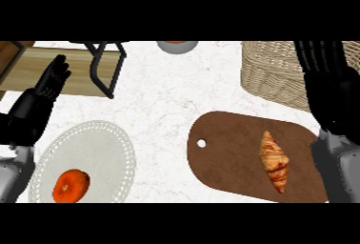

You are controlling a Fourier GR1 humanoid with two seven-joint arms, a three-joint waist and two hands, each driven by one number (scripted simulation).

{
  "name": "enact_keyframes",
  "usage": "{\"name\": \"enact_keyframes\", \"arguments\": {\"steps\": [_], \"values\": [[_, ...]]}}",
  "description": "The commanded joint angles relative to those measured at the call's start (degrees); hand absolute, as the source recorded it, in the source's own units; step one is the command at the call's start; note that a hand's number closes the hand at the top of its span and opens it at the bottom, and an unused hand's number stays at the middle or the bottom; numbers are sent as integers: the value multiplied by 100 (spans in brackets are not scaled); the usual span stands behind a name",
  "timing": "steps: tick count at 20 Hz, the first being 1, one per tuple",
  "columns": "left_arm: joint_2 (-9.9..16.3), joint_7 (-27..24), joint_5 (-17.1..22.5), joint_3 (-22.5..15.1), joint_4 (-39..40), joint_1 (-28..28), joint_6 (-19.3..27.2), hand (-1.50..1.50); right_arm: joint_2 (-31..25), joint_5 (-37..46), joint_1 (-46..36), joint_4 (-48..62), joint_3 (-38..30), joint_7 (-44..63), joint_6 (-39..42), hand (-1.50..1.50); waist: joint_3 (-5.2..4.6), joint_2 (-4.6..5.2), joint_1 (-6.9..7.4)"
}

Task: Pick the croissant from the cutting board and place it in the basket

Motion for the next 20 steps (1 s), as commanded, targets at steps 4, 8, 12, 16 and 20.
{"name": "enact_keyframes", "arguments": {"steps": [4,8,12,16,20], "values": [[-188,405,186,202,684,2,50,0,-781,-560,-584,1328,86,488,1573,150,-124,-106,160],[-377,762,506,132,805,99,-86,0,-1556,796,-643,963,1638,129,2885,150,-154,-48,388],[-401,708,611,370,1024,257,-18,0,-950,2484,253,378,2845,-771,1891,-150,-117,-187,69],[-446,895,579,408,1029,250,-11,0,-316,3302,445,-117,3374,205,1062,-150,-124,-223,-9],[-579,697,430,386,1100,311,72,0,-61,3555,289,-538,3493,2046,1387,-150,-129,-231,-23]]}}
